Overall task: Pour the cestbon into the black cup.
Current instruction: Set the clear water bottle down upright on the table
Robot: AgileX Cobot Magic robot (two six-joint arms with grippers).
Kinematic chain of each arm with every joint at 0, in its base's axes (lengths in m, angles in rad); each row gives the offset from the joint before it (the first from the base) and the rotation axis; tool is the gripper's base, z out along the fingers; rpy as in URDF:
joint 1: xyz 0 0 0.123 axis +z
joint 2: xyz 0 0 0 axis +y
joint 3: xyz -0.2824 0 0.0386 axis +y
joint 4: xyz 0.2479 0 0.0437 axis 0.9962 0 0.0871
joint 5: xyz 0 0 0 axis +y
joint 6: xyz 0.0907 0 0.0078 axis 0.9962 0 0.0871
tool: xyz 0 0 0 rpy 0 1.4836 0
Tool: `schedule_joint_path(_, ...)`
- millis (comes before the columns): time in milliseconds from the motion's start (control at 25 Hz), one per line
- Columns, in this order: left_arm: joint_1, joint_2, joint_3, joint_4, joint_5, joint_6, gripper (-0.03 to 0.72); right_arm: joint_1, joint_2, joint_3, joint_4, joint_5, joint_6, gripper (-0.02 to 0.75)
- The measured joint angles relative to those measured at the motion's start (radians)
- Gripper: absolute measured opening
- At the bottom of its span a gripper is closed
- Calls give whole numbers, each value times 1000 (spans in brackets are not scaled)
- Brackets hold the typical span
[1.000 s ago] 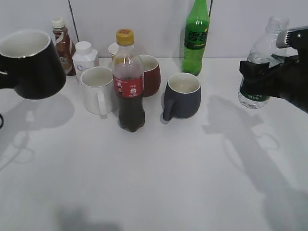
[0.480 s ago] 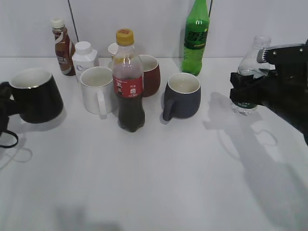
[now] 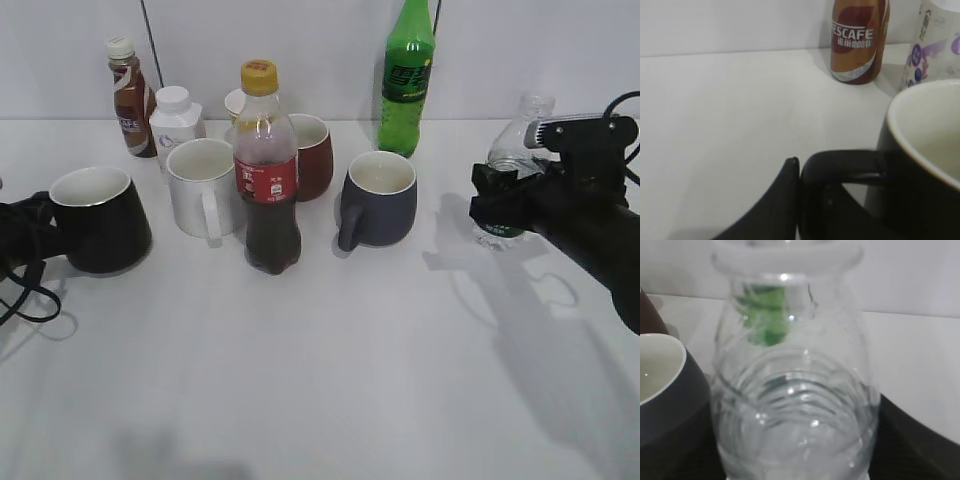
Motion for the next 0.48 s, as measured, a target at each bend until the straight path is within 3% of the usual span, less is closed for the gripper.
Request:
schedule_joint_path(200,0,13,-2,45,-19,-4,55,0,0,34,0,-7,17,515)
schedule_joint_path(480,0,13,34,82,-18,-5,155,0,0,65,0,-23,31,515)
